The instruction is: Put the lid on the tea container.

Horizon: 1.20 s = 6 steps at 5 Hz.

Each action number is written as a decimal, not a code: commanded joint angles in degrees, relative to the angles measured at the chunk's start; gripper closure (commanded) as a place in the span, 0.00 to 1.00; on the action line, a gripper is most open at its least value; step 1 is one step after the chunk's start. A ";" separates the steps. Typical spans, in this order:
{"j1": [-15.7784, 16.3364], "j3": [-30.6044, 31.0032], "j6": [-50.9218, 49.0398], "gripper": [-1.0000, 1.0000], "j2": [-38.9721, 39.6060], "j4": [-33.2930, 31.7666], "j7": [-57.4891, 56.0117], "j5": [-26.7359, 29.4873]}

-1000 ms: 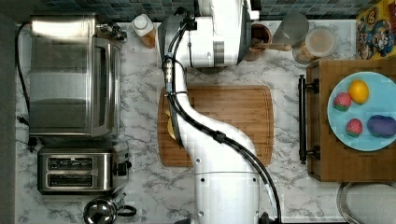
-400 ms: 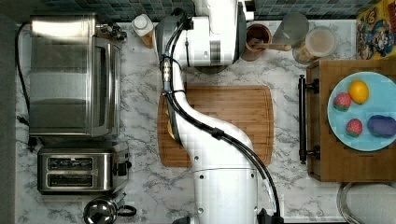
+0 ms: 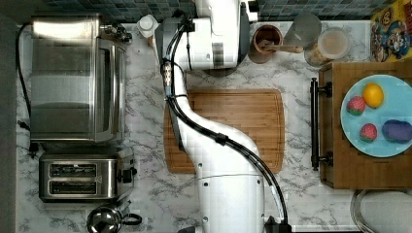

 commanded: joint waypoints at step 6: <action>0.02 -0.24 -0.51 0.00 -7.24 1.15 0.34 0.47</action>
